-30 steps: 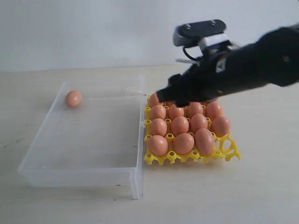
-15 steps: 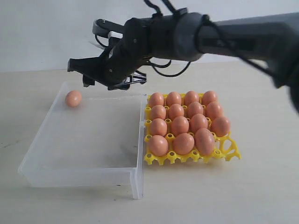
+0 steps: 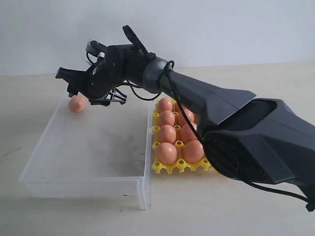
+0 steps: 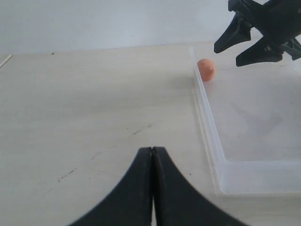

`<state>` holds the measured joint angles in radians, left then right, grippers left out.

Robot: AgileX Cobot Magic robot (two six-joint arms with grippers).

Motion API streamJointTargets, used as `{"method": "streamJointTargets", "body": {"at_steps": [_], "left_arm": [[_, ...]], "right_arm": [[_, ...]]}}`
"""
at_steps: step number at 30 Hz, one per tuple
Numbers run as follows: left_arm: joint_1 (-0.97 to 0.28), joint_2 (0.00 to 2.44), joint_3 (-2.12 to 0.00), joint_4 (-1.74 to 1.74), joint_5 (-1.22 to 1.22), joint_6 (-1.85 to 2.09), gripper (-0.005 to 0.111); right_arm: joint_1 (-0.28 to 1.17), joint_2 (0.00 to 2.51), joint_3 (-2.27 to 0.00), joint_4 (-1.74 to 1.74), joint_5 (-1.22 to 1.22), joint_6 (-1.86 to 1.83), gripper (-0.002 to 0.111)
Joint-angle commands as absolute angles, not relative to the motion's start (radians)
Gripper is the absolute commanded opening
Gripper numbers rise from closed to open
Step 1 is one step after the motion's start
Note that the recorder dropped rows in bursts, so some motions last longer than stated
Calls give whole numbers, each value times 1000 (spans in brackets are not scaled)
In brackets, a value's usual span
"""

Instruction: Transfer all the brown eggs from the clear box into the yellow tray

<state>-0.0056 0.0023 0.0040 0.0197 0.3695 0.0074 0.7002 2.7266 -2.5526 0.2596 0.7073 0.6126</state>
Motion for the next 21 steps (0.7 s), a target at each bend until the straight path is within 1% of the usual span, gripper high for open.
{"method": "streamJointTargets", "body": {"at_steps": [1, 12, 21], "left_arm": [[-10, 0, 0, 16, 361, 7, 0], [-10, 0, 0, 16, 361, 7, 0], [-10, 0, 0, 16, 361, 7, 0]], "right_arm": [[703, 2779, -2640, 269, 700, 630, 57], [703, 2817, -2660, 278, 569, 638, 56], [703, 2848, -2660, 306, 549, 640, 56]]}}
